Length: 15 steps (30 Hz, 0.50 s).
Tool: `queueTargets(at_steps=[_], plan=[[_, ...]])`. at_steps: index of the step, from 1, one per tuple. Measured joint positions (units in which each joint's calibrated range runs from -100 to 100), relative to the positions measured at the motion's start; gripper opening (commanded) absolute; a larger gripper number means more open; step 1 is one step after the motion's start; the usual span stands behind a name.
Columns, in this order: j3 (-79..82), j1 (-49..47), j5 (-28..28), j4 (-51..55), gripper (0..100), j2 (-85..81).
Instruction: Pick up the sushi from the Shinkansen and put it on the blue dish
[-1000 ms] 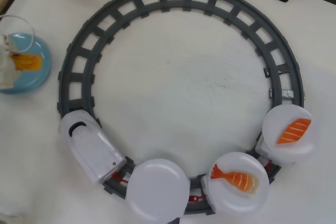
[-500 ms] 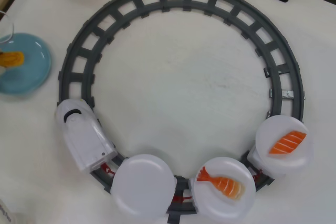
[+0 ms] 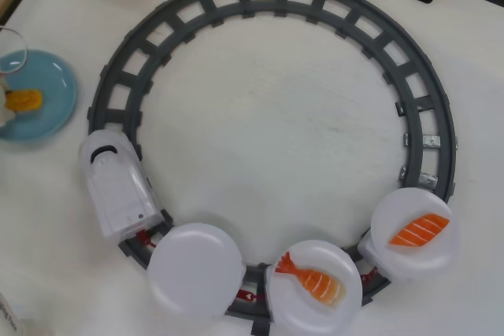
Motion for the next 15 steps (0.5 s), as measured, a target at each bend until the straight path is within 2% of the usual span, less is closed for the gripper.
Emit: queueTargets(at_steps=[3, 8, 15], plan=[[0.0, 0.0, 0.0, 1.4, 27, 0.0], [-0.2, 0.0, 0.0, 4.2, 28, -2.4], [-0.2, 0.0, 0.0, 5.5, 27, -17.6]])
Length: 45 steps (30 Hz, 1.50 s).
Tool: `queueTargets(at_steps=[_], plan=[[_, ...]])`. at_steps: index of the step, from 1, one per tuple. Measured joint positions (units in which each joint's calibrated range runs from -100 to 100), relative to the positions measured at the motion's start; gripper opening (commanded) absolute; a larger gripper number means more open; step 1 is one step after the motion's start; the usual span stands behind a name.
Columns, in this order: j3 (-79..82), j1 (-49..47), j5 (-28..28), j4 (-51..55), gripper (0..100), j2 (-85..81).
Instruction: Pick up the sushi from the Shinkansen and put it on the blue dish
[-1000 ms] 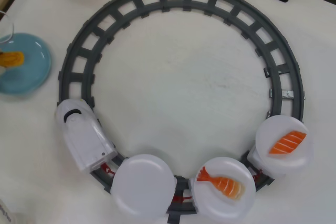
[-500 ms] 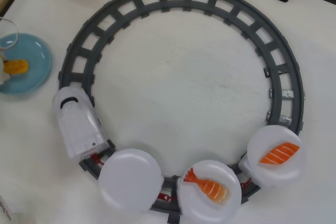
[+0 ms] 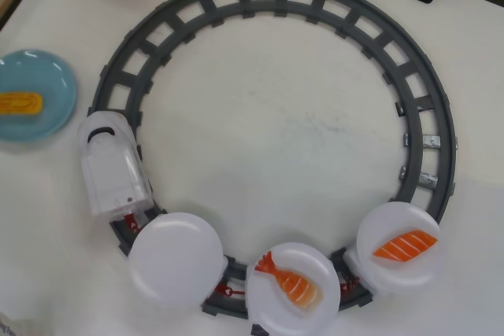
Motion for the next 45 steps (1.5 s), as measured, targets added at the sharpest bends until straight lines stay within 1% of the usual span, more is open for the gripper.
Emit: queueTargets(at_steps=[4, 7, 10, 12, 15, 20, 22, 24, 30, 33, 36, 37, 42, 45], plan=[[0.0, -0.1, -0.3, 0.1, 17, -10.0], [0.2, -2.6, -1.9, -0.3, 9, -18.2], [4.3, -7.4, -3.9, -4.0, 4, -27.7], [9.7, -10.2, -5.3, -8.2, 3, -34.6], [21.2, -13.5, -6.2, -16.0, 3, -45.3], [47.4, -15.9, -6.5, -29.4, 3, -62.7], [59.0, -15.6, -6.5, -33.6, 3, -69.5], [70.6, -16.8, -6.5, -35.6, 3, -76.2], [102.8, -22.6, -6.6, -35.7, 3, -95.6], [113.2, -27.1, -6.6, -31.3, 3, -105.2], [118.8, -32.4, -6.6, -23.6, 3, -113.6], [119.2, -32.8, -6.6, -21.9, 3, -115.4], [122.5, -35.3, -6.6, -19.2, 3, -116.6], [125.3, -35.0, -6.6, -19.2, 3, -116.5]])
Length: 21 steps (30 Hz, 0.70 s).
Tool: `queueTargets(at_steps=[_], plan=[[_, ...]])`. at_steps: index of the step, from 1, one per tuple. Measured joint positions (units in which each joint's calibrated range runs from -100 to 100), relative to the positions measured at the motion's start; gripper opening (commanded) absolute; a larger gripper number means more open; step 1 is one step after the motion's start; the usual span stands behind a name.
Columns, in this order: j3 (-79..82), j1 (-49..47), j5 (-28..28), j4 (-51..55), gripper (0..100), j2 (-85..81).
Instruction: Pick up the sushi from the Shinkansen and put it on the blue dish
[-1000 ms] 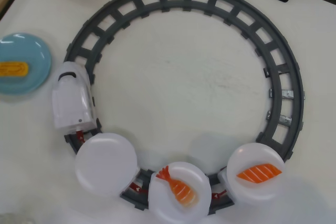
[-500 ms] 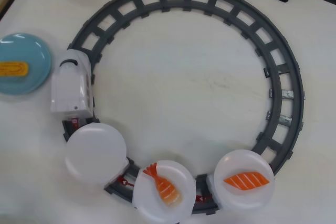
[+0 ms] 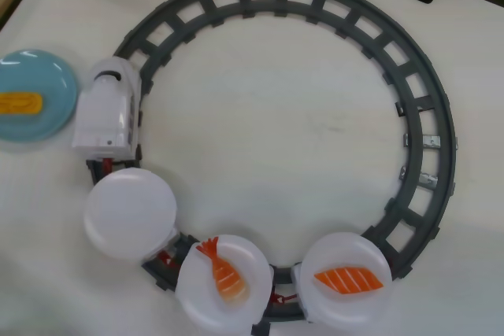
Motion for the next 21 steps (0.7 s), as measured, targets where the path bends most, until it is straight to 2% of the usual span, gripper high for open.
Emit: queueTargets(at_steps=[21], plan=[[1.6, -0.8, -0.3, 2.1, 3, -0.1]])
